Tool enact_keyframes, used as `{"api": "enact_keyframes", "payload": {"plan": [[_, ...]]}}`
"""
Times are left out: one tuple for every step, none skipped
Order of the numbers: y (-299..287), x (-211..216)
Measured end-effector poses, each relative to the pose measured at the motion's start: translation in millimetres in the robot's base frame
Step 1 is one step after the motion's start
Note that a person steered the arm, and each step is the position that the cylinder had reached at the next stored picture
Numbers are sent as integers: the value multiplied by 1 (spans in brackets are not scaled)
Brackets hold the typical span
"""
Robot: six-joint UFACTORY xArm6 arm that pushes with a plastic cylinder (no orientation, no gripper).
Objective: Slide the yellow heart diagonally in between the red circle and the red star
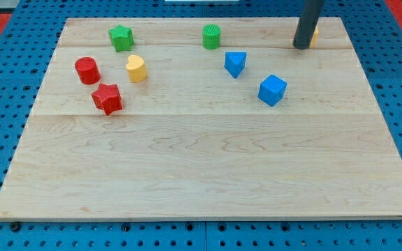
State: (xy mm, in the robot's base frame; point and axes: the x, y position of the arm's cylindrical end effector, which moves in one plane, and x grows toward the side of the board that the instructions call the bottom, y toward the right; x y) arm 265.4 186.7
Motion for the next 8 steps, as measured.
{"api": "enact_keyframes", "payload": {"plan": [[0, -1], [0, -1], [-34, 7], [-115, 7], [-140, 31], [-207, 32], [-265, 57], [-309, 76]]}}
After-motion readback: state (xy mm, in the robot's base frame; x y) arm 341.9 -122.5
